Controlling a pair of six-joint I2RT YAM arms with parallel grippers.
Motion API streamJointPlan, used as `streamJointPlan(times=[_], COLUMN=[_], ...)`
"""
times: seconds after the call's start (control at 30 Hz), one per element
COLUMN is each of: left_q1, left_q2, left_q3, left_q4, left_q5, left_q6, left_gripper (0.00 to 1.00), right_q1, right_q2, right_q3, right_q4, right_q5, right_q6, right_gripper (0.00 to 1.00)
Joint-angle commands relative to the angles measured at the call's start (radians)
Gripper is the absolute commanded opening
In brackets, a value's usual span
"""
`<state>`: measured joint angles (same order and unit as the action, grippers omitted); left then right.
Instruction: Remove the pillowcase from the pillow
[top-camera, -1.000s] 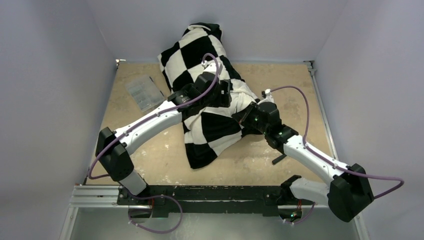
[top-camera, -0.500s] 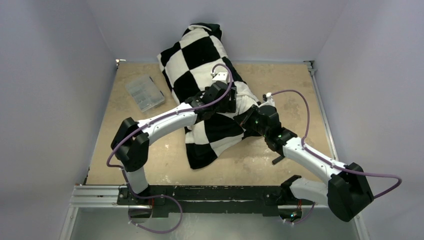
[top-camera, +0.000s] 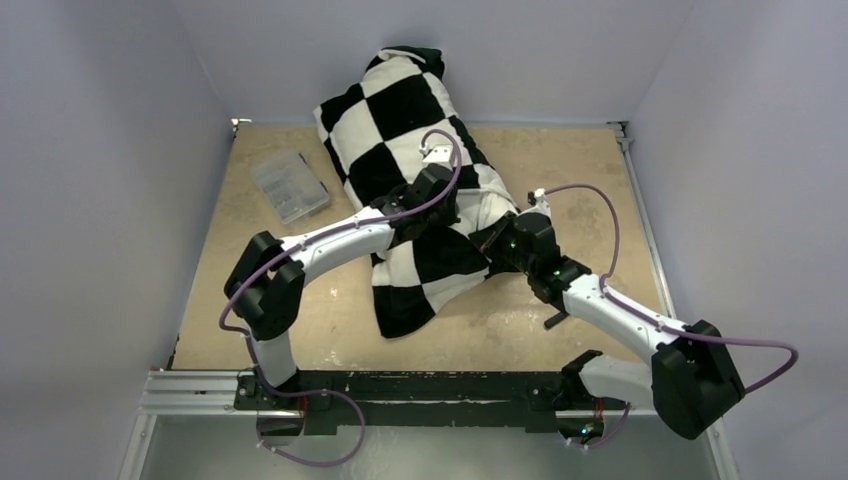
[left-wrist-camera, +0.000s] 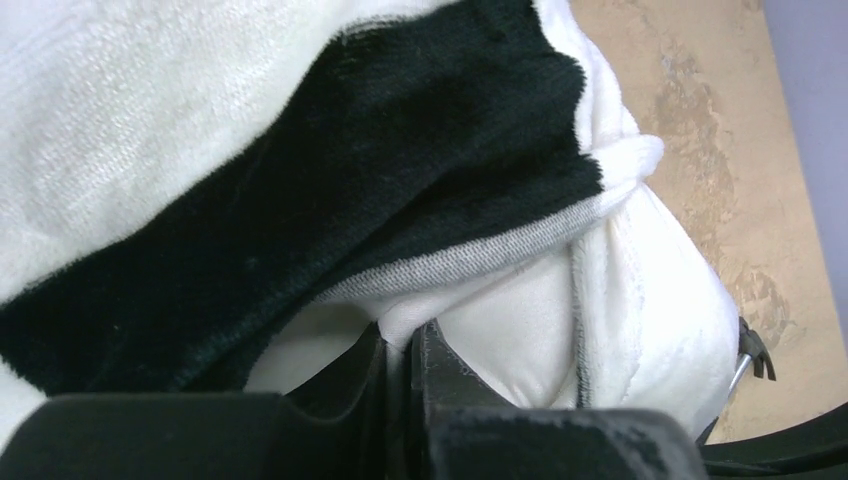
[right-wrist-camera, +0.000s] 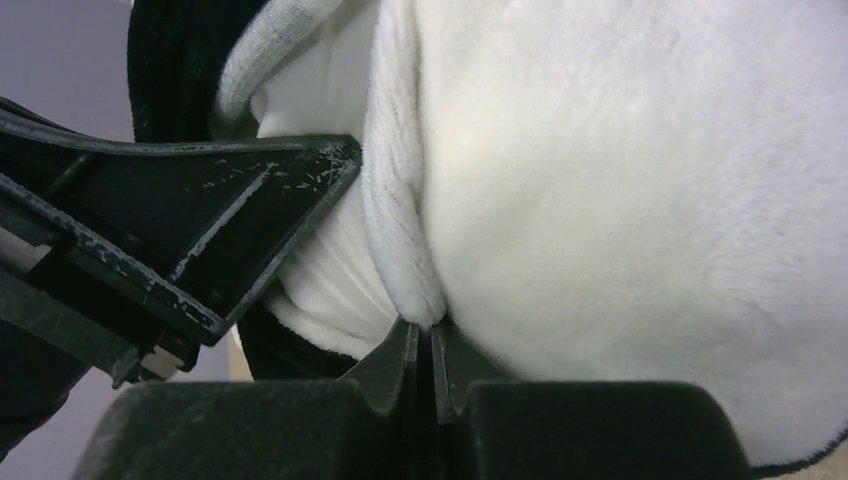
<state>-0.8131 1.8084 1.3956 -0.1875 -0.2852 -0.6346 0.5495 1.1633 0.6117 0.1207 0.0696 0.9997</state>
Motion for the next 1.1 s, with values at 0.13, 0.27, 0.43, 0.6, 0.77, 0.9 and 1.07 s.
streamJointPlan(times=[0.13, 0.27, 0.43, 0.6, 0.77, 0.9, 1.07], left_q1=[0.214, 0.304, 0.413, 0.403, 0.257, 0.228, 0.217], left_q2=[-0.1, -0.163, -0.215, -0.239, -0.256, -0.249, -0.238], left_q3=[-0.061, -0.086, -0.118, -0.155, -0.195, -0.199, -0.185], left_q4=[-0.037, -0.042, -0.066, -0.046, -0.019, -0.021, -0.03], left_q5=[0.019, 0.017, 0.023, 0.162, 0.146, 0.154, 0.165], left_q6=[0.061, 0.089, 0.117, 0.136, 0.185, 0.208, 0.273], left_gripper=[0.0, 0.0, 0.0, 0.0, 0.0, 0.0, 0.0], right_q1=[0.01, 0.011, 0.011, 0.011, 0.012, 0.013, 0.012], right_q2=[-0.013, -0.021, 0.0, 0.008, 0.012, 0.04, 0.108], right_q3=[-0.037, -0.036, -0.003, 0.093, 0.243, 0.376, 0.503], right_q4=[-0.116, -0.144, -0.174, -0.217, -0.289, -0.413, -0.557], right_q5=[0.036, 0.056, 0.101, 0.097, 0.066, 0.123, 0.215], right_q6=[0.114, 0.147, 0.15, 0.054, -0.022, -0.039, -0.03], right_gripper=[0.0, 0.0, 0.0, 0.0, 0.11, 0.34, 0.45])
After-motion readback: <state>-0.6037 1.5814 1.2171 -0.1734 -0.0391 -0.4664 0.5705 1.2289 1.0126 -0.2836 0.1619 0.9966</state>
